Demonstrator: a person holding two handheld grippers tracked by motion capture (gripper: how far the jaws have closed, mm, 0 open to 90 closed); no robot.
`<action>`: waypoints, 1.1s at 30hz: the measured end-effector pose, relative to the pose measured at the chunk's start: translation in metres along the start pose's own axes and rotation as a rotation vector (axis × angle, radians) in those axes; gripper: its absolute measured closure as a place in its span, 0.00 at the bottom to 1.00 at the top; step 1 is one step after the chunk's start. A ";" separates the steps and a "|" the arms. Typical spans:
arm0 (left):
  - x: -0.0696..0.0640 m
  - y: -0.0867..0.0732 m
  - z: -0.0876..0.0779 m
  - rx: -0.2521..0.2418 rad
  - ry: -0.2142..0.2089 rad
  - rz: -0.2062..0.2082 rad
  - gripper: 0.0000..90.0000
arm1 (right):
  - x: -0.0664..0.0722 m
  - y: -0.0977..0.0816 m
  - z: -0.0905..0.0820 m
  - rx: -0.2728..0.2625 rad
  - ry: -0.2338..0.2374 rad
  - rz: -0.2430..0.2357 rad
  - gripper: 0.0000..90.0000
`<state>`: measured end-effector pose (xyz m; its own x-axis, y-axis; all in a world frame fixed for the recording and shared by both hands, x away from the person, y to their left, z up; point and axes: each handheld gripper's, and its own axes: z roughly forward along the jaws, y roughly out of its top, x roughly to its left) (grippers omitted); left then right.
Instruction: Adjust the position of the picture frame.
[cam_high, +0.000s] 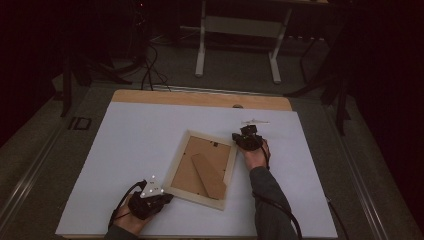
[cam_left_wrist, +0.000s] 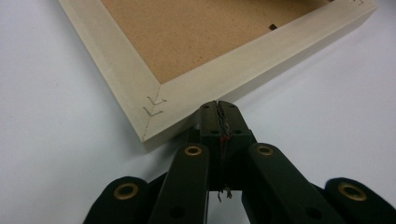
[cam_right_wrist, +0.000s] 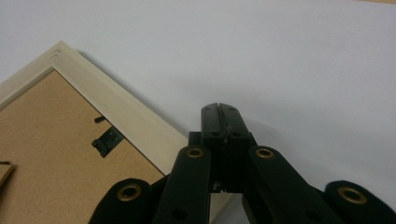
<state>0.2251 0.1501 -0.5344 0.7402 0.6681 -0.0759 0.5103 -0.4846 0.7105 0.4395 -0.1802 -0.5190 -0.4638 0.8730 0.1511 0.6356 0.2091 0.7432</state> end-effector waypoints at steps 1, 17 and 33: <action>0.000 0.000 0.000 0.003 0.002 0.003 1.00 | 0.000 0.000 0.001 0.004 -0.002 -0.001 1.00; -0.002 0.000 0.002 0.013 0.019 0.001 1.00 | 0.001 -0.002 0.005 0.011 -0.008 0.025 1.00; -0.001 0.004 0.006 0.010 0.058 -0.020 1.00 | -0.001 -0.002 0.002 0.034 -0.018 0.041 1.00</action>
<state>0.2288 0.1438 -0.5355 0.7035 0.7090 -0.0487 0.5288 -0.4764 0.7024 0.4397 -0.1801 -0.5221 -0.4263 0.8887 0.1686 0.6741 0.1878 0.7144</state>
